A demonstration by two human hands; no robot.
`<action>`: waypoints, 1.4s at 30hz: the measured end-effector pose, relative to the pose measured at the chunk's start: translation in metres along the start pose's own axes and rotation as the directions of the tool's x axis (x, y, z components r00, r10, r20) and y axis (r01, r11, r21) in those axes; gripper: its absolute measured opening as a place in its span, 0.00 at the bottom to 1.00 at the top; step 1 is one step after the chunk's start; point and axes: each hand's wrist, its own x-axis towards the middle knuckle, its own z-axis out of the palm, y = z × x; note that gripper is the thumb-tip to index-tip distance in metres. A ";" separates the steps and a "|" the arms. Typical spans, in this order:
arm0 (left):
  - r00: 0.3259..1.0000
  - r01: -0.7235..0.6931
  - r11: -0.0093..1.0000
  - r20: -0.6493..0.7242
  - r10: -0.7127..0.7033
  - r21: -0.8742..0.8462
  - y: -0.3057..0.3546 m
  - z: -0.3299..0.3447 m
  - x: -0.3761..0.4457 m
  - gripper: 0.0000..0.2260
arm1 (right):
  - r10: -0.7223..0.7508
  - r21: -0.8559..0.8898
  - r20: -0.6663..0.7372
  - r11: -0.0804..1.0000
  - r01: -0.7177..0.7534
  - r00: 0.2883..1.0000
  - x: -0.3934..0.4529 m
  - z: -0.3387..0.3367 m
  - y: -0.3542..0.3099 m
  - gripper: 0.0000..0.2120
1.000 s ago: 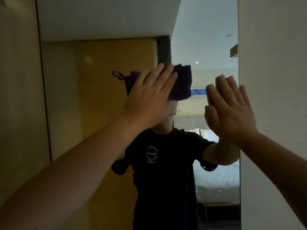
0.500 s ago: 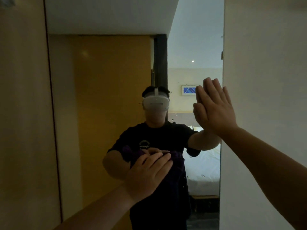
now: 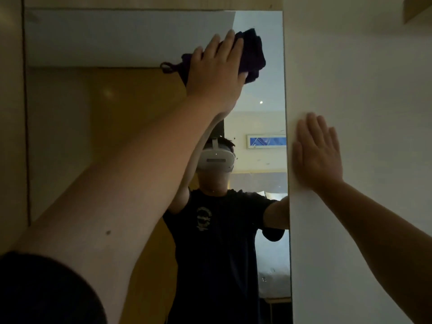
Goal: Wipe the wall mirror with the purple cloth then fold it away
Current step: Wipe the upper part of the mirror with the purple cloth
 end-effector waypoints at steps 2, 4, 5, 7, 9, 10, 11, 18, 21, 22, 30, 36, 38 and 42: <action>0.999 -0.051 0.997 -0.012 0.051 0.050 0.004 0.008 -0.007 0.28 | -0.014 -0.010 -0.020 1.000 0.013 1.000 -0.001 0.004 0.001 0.29; 0.991 -0.128 0.991 -0.023 0.129 0.046 0.009 0.011 -0.029 0.28 | -0.029 -0.015 -0.027 0.999 0.028 0.999 -0.002 0.005 0.002 0.28; 0.987 -0.159 0.986 -0.019 0.160 0.040 0.013 0.012 -0.043 0.29 | -0.031 -0.018 -0.029 0.999 0.030 0.999 -0.002 0.006 0.003 0.28; 0.978 -0.208 0.978 0.004 0.208 0.029 0.021 0.013 -0.076 0.29 | -0.032 -0.011 -0.042 0.999 0.031 0.999 -0.001 0.007 0.004 0.28; 0.967 -0.253 0.967 0.048 0.251 0.021 0.032 0.016 -0.116 0.29 | -0.038 -0.011 -0.051 0.999 0.037 0.998 -0.002 0.007 0.004 0.27; 0.961 -0.267 0.963 0.076 0.266 0.013 0.037 0.018 -0.136 0.29 | -0.044 -0.013 -0.051 0.999 0.043 0.998 -0.002 0.007 0.004 0.27; 0.955 -0.279 0.960 0.101 0.277 0.006 0.041 0.019 -0.154 0.29 | -0.046 -0.009 -0.047 0.999 0.045 0.998 -0.003 0.006 0.004 0.27; 0.846 -0.462 0.883 0.258 0.467 -0.081 0.092 0.032 -0.315 0.30 | -0.046 0.030 -0.047 0.998 0.048 0.998 -0.033 0.006 0.002 0.26; 0.845 -0.469 0.870 0.212 0.492 -0.151 0.100 0.038 -0.359 0.23 | -0.070 0.016 -0.029 0.997 0.070 0.997 -0.047 0.004 0.004 0.25; 0.861 -0.451 0.874 0.170 0.479 -0.180 0.099 0.038 -0.358 0.20 | -0.082 0.011 -0.027 0.997 0.082 0.996 -0.048 0.004 0.005 0.25; 0.970 -0.155 0.907 -0.235 0.064 -0.393 0.077 0.013 -0.172 0.16 | -0.110 -0.052 -0.001 0.993 0.110 0.994 -0.046 0.006 0.010 0.26; 0.998 -0.067 0.997 -0.020 0.066 -0.023 0.061 0.014 -0.033 0.25 | -0.129 -0.068 -0.016 0.990 0.127 0.992 -0.048 0.013 0.016 0.27; 0.988 -0.153 0.988 -0.034 0.154 0.013 0.065 0.019 -0.051 0.26 | -0.126 -0.066 -0.014 0.990 0.125 0.992 -0.049 0.013 0.016 0.27; 0.956 -0.292 0.956 -0.001 0.292 -0.013 0.075 0.025 -0.118 0.26 | -0.147 -0.029 -0.030 0.989 0.146 0.989 -0.049 0.015 0.018 0.26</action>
